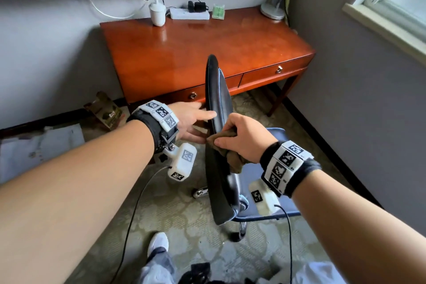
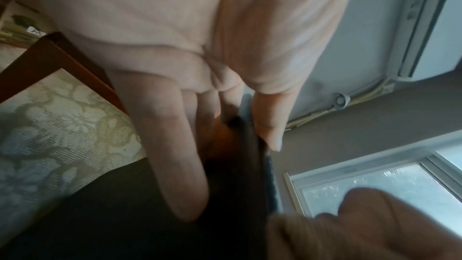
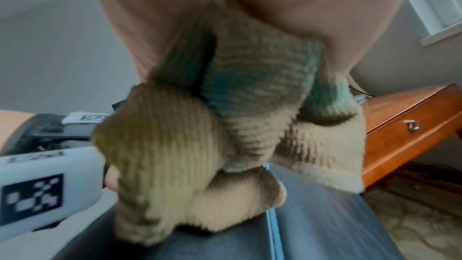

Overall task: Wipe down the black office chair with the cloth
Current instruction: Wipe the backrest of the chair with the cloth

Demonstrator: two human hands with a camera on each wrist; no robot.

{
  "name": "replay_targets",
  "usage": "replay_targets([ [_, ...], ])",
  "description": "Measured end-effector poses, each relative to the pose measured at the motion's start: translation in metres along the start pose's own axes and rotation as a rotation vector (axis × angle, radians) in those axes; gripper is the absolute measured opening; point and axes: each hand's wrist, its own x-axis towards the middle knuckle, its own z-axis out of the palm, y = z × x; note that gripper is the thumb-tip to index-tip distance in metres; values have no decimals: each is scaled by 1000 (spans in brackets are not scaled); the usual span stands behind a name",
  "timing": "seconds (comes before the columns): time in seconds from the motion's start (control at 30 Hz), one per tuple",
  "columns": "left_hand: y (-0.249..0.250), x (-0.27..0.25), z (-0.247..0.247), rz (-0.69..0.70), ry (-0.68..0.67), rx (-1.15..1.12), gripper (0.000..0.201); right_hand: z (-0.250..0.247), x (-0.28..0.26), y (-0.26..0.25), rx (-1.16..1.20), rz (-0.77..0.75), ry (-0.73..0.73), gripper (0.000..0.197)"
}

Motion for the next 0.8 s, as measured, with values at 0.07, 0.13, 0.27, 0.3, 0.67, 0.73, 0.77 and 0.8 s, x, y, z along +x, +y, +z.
replay_targets([
  [0.07,-7,-8,4,7,-22,17,58,2,-2,-1,-58,-11,23,26],
  [0.13,-17,-11,11,34,15,-12,36,4,-5,-1,-81,-14,45,27],
  [0.27,-33,-19,23,44,-6,-2,28,4,-13,-1,-140,-28,49,28],
  [0.3,-35,-19,24,52,6,-1,30,4,-16,-1,-147,-35,39,28],
  [0.67,-47,-32,46,131,78,-9,36,21,-79,29,-145,-165,32,30],
  [0.73,-48,-35,49,136,93,-14,34,23,-85,32,-123,-176,12,29],
  [0.77,-48,-36,51,147,114,-14,35,24,-88,34,-124,-183,5,29],
  [0.8,-49,-38,52,151,141,-4,38,25,-91,36,-123,-193,2,30],
])
